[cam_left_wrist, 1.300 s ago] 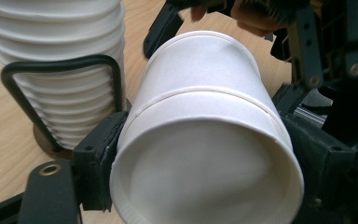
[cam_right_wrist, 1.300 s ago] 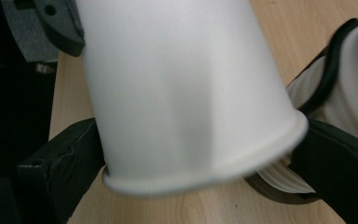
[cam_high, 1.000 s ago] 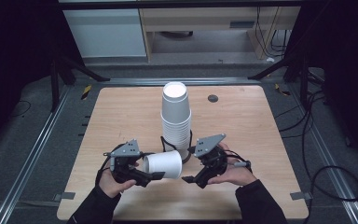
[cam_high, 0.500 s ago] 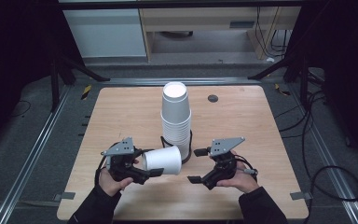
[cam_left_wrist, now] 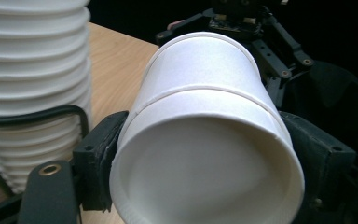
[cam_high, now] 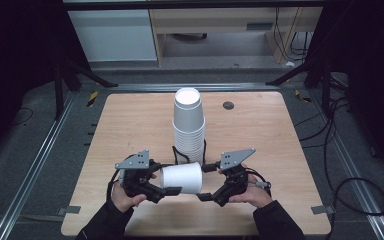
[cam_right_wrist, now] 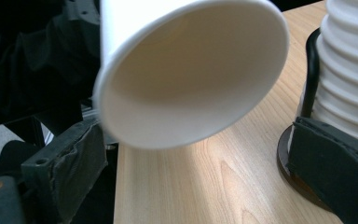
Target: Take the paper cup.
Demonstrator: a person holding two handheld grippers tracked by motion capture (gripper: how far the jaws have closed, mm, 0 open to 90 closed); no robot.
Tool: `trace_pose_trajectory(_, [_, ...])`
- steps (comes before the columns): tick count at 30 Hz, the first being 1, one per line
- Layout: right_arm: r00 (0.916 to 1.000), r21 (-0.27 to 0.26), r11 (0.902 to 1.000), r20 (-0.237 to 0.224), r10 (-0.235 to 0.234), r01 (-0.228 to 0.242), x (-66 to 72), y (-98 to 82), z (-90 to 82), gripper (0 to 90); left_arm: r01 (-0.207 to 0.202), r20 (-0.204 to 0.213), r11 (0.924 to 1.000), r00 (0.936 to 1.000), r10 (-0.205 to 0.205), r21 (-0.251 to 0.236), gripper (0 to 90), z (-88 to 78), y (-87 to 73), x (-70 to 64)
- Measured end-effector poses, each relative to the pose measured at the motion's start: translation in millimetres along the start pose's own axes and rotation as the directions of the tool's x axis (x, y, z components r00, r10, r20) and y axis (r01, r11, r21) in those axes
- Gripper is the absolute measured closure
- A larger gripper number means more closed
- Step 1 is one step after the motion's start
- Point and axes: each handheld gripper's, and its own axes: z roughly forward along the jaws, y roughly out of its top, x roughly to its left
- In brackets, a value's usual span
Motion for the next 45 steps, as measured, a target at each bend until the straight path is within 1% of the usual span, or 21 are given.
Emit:
trace_pose_trajectory(3, [0.9999,0.012,0.9999,-0.015,0.002,-0.002,0.4,-0.8,3.5,4.2,0.002,0.014,1.0000,0.9999,-0.002,0.008,21.2,3.4,-0.7,-0.8])
trace_pose_trajectory(7, [0.9993,0.020,0.9998,-0.036,-0.006,0.007,1.1,-0.4,8.7,4.1,0.007,0.028,0.9999,0.9996,-0.007,0.013,21.2,6.7,-1.7,-1.2])
trace_pose_trajectory(8, [0.9992,0.023,0.9997,-0.038,-0.010,0.011,1.3,-0.2,9.7,4.0,0.010,0.037,0.9998,0.9993,-0.010,0.017,21.3,8.1,-2.1,-1.4])
trace_pose_trajectory(12, [0.9975,0.041,0.9989,-0.068,-0.017,0.020,2.3,-0.2,14.9,3.8,0.004,0.056,0.9995,0.9984,-0.006,0.032,21.3,13.9,-2.9,-3.9])
trace_pose_trajectory(16, [0.9952,0.052,0.9982,-0.094,-0.026,0.031,3.5,-0.5,18.7,6.2,0.000,0.059,0.9990,0.9982,-0.003,0.045,21.3,16.8,-3.6,-4.6])
trace_pose_trajectory(25, [0.9958,0.057,0.9976,-0.086,-0.034,0.039,2.8,-2.0,19.6,8.4,0.000,0.049,0.9985,0.9988,-0.003,0.055,21.0,17.8,-3.8,-4.7])
trace_pose_trajectory(27, [0.9956,0.054,0.9979,-0.089,-0.031,0.036,2.4,-2.2,19.6,8.5,-0.004,0.038,0.9984,0.9993,0.002,0.056,20.7,17.6,-3.4,-5.2])
trace_pose_trajectory(31, [0.9965,0.060,0.9976,-0.079,-0.028,0.033,1.4,-2.4,19.3,8.5,-0.010,0.011,0.9981,0.9999,0.010,0.060,19.1,16.2,-2.2,-6.2])
trace_pose_trajectory(34, [0.9971,0.066,0.9973,-0.070,-0.029,0.034,0.4,-2.8,17.8,8.6,-0.011,-0.003,0.9985,0.9999,0.011,0.053,18.0,11.9,-1.2,-5.4])
trace_pose_trajectory(36, [0.9979,0.072,0.9966,-0.055,-0.035,0.039,-0.7,-2.7,15.8,8.5,-0.010,-0.018,0.9987,0.9998,0.011,0.051,17.5,7.5,-1.1,-3.7])
trace_pose_trajectory(37, [0.9982,0.073,0.9967,-0.049,-0.033,0.037,-1.5,-2.6,14.3,8.5,-0.009,-0.028,0.9983,0.9996,0.011,0.058,17.4,5.6,-1.0,-2.9])
trace_pose_trajectory(38, [0.9987,0.077,0.9962,-0.033,-0.038,0.041,-2.3,-2.3,12.4,8.5,-0.010,-0.041,0.9980,0.9991,0.012,0.062,16.8,3.7,-1.0,-2.2])
trace_pose_trajectory(40, [0.9989,0.083,0.9955,-0.007,-0.046,0.046,-4.8,-1.1,7.8,8.5,-0.008,-0.054,0.9972,0.9984,0.013,0.074,16.6,0.2,-1.6,0.0])
trace_pose_trajectory(41, [0.9987,0.091,0.9946,0.009,-0.051,0.050,-5.8,0.2,5.0,8.5,-0.011,-0.070,0.9965,0.9974,0.017,0.083,16.4,-1.0,-2.1,1.0])
trace_pose_trajectory(45, [0.9954,0.110,0.9913,0.055,-0.078,0.072,-10.0,6.9,-4.5,8.5,-0.003,-0.100,0.9922,0.9949,0.015,0.124,15.8,-3.3,-7.0,7.2])
